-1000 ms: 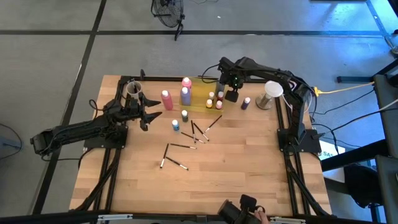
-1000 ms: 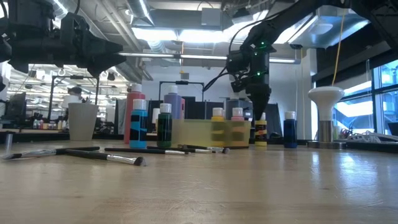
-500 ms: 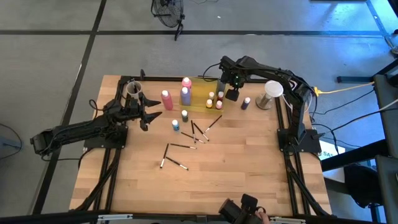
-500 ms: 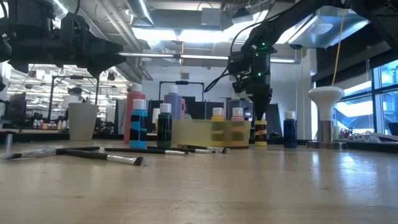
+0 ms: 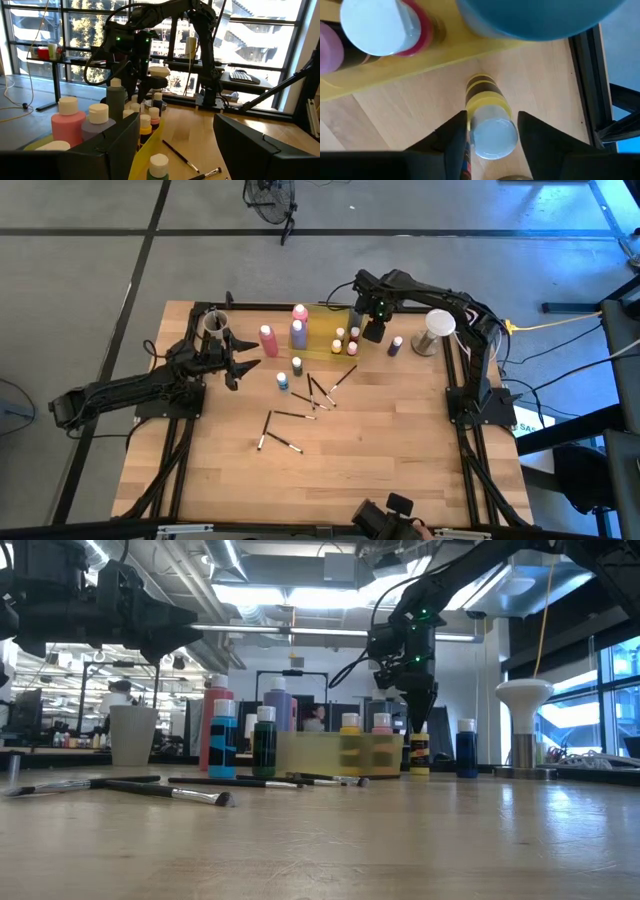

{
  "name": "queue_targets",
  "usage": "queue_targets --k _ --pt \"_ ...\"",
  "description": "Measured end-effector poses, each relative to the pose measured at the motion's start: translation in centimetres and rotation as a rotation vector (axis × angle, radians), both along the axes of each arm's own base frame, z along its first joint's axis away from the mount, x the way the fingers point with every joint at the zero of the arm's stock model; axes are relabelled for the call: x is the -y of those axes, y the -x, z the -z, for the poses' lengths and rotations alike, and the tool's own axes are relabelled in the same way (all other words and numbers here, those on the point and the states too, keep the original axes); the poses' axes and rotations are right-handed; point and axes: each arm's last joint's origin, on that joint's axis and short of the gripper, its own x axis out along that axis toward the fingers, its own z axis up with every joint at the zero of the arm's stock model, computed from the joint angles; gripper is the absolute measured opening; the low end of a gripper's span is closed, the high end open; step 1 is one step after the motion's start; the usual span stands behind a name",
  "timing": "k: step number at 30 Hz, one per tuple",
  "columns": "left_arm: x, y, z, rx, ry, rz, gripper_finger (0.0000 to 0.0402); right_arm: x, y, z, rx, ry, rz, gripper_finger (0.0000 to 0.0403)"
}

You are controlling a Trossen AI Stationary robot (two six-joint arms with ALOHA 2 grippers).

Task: Pick & Place Paint Supplies
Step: Put the small light yellow paint bottle into the yellow bin

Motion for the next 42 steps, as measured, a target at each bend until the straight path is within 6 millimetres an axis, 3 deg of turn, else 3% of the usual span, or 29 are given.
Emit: queue_targets --k 9,26,42 --pt "0.0 0.0 0.0 0.000 0.000 0.000 0.0249 0.0 0.0 0.0 -0.004 -0.004 0.001 0.0118" --pt "0.0 0.0 0.0 0.009 0.033 0.004 0.0249 -0.2 0.2 0.0 -0.030 0.001 0.046 0.0118" --pt "0.0 0.0 0.0 0.021 0.084 0.010 0.0249 -0.1 0.2 -2.0 -0.037 0.001 0.083 0.0118"
